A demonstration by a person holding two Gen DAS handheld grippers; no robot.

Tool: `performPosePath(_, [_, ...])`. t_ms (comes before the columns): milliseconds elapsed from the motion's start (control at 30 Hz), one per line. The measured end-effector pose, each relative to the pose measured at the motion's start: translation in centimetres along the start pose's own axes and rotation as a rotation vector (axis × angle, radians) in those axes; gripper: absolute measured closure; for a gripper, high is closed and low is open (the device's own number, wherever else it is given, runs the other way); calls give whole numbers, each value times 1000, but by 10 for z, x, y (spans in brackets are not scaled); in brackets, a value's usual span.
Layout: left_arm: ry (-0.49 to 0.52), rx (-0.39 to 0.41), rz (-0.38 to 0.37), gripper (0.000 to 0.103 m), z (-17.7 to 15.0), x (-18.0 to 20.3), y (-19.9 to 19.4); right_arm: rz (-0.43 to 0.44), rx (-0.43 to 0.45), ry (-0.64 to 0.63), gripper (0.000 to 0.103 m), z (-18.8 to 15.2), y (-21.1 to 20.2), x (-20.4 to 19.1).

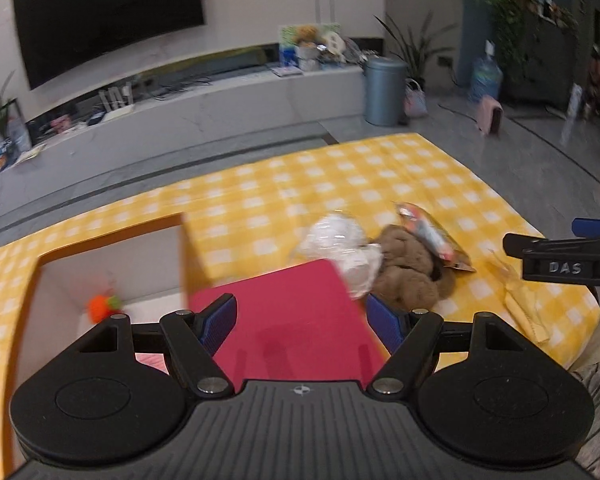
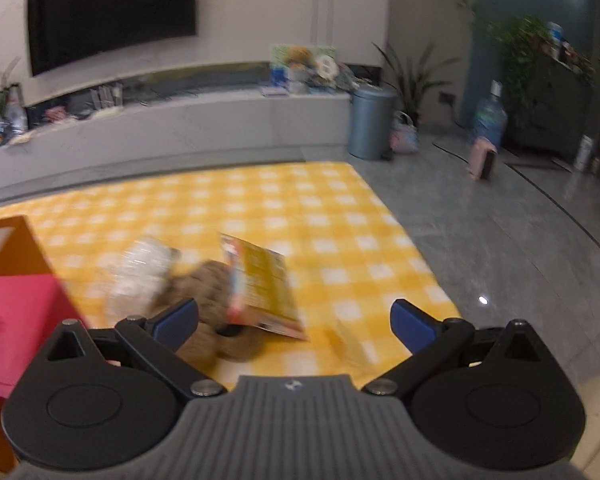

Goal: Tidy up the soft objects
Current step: 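Move both tools away from the box toward the remaining items on the mat, then grasp the plastic-wrapped white item with the left tool while the right grasps the yellow cloth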

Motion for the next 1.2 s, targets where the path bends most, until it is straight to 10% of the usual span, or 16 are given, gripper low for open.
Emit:
performPosePath(267, [126,-127,-121,16,25,54,72,-25,-135,222,3,-33,38,53])
performPosePath(733, [117,-460,53,16,28,41,212,-43,-240,270,3,-50,84,61])
performPosePath(1067, [214,-430,95,39,25,37,211,-116,-339,302,4,-67,105,75])
performPosePath(1200, [245,-415,81,42,26,38,203,-132,-362,241,25,-69,109,69])
Point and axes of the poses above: each gripper's, at about its wrist camera, not at the fingertips, and y roughly the way its jaws point, x to its right, z to its top, the point moved 4 cm from there along y, roughly the way its jaws point, and after that the axes turned 8 degrees about x, right-handed, at the moved point
